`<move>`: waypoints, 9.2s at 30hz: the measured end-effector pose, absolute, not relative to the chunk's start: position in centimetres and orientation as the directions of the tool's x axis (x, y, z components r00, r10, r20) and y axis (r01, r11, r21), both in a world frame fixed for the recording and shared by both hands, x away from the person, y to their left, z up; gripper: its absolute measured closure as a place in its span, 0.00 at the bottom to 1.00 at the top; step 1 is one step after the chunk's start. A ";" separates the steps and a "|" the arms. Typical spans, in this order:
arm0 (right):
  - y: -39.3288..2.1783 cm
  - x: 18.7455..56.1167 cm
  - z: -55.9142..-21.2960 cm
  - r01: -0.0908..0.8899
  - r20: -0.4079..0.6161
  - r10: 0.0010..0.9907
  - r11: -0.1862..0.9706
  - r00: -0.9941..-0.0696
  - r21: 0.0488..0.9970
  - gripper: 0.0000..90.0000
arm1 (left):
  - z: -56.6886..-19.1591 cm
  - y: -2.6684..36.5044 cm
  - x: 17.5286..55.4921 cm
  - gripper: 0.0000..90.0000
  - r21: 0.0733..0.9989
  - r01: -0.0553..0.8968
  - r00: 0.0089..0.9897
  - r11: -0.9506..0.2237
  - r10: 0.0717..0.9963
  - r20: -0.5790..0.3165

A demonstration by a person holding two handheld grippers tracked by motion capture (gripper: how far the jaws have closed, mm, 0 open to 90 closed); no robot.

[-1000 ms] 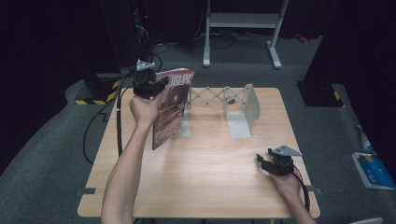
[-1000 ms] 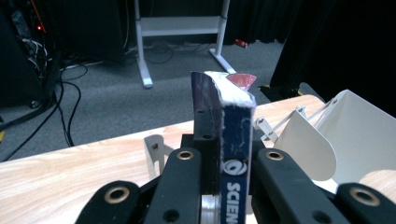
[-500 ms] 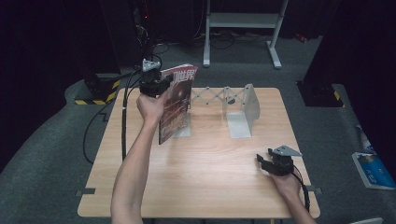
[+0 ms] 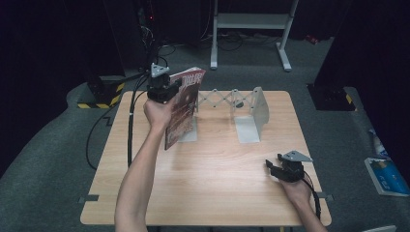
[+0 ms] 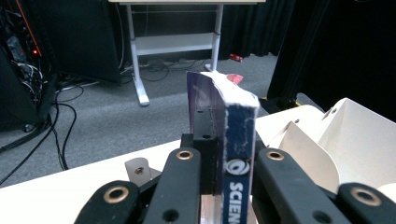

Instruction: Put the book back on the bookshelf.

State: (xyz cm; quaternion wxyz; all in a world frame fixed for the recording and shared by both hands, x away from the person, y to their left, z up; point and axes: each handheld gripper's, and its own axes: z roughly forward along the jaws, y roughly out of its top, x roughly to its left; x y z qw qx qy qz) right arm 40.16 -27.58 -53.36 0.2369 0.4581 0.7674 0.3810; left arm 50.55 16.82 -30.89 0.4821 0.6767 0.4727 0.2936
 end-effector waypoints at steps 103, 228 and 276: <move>-27.6 40.1 -53.4 0.523 -0.016 0.884 0.291 -0.467 0.801 0.45 | -32.1 17.5 47.4 0.93 0.884 0.437 0.383 -0.165 0.923 -0.017; -27.5 40.1 -53.4 0.521 -0.016 0.885 0.288 -0.466 0.803 0.44 | -33.8 24.4 41.1 0.41 0.923 0.382 0.350 -0.049 0.932 -0.095; -27.5 40.1 -53.4 0.521 -0.016 0.885 0.288 -0.465 0.803 0.44 | -36.9 25.7 37.8 0.41 0.918 0.396 0.356 -0.009 0.923 -0.145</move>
